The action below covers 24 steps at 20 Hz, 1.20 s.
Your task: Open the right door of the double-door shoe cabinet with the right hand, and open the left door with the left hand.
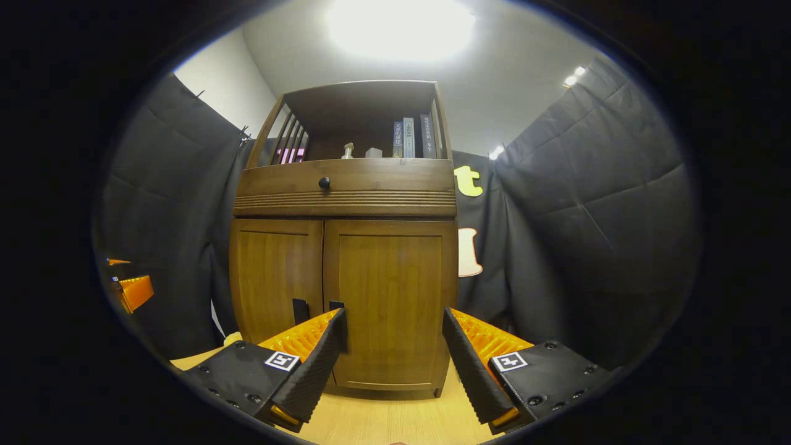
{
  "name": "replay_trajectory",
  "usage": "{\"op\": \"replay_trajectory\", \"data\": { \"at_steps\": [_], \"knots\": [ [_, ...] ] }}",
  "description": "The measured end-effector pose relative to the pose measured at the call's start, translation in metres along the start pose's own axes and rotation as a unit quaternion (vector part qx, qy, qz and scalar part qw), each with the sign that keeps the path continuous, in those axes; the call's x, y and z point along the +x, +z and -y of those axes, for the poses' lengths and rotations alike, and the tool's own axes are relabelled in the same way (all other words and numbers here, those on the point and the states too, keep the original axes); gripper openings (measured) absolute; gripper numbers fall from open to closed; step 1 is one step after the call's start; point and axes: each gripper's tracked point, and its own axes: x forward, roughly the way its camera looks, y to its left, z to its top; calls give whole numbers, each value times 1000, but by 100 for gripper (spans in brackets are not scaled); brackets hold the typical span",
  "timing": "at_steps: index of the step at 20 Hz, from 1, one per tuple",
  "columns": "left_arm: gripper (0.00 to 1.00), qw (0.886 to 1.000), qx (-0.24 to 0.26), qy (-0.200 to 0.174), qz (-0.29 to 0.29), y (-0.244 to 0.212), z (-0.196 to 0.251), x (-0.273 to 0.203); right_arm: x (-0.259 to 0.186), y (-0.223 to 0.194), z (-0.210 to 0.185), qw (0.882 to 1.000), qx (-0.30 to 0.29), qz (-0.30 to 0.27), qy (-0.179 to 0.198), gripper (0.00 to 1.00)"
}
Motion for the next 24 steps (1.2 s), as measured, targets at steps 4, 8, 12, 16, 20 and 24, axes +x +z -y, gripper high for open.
{"op": "replay_trajectory", "data": {
  "at_steps": [4,8,12,16,20,24],
  "knots": [
    [95,1000,-6,6,-7,-3,-2,2,27,7,-17,1000,7,13,12,97],
    [95,1000,-20,15,-15,-10,-9,3,62,10,-43,999,0,22,31,96],
    [94,999,-15,32,-24,-14,-31,-1,95,-5,-70,999,-5,17,48,97],
    [95,998,-9,53,-32,-18,-44,-7,134,-33,-94,998,0,0,56,97],
    [95,996,-3,75,-40,-17,-60,-10,170,-63,-95,999,20,-26,40,98],
    [95,995,12,92,-46,-13,-83,-24,196,-90,-94,997,29,-63,36,97]
  ]
}}
